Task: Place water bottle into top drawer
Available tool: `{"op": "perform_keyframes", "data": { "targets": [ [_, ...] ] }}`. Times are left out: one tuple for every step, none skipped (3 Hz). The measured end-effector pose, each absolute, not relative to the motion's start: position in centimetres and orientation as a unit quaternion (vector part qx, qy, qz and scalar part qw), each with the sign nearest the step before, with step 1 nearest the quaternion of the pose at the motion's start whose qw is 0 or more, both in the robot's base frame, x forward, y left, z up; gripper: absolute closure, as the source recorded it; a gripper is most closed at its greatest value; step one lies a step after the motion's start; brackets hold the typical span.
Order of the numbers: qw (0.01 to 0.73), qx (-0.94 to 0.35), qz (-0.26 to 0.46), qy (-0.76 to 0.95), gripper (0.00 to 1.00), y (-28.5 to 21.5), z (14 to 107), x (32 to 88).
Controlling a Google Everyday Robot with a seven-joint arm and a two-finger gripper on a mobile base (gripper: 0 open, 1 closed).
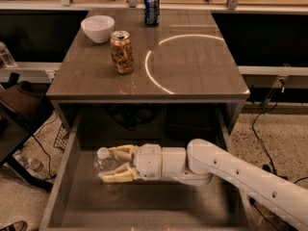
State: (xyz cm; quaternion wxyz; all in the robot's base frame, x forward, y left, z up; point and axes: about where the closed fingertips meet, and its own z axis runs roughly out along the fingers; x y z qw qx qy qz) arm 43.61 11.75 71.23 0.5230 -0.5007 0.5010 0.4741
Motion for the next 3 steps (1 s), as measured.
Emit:
{"op": "perform_keyframes", "data": {
  "targets": [
    [0.522,-0.502,0.475,0.5,0.59,11.89,71.27,43.52],
    [0.522,-0.502,0.476,0.499,0.36,12.03,71.32,43.44],
    [0.521,-0.503,0.477,0.498,0.13,12.17,71.36,43.36]
  ]
}}
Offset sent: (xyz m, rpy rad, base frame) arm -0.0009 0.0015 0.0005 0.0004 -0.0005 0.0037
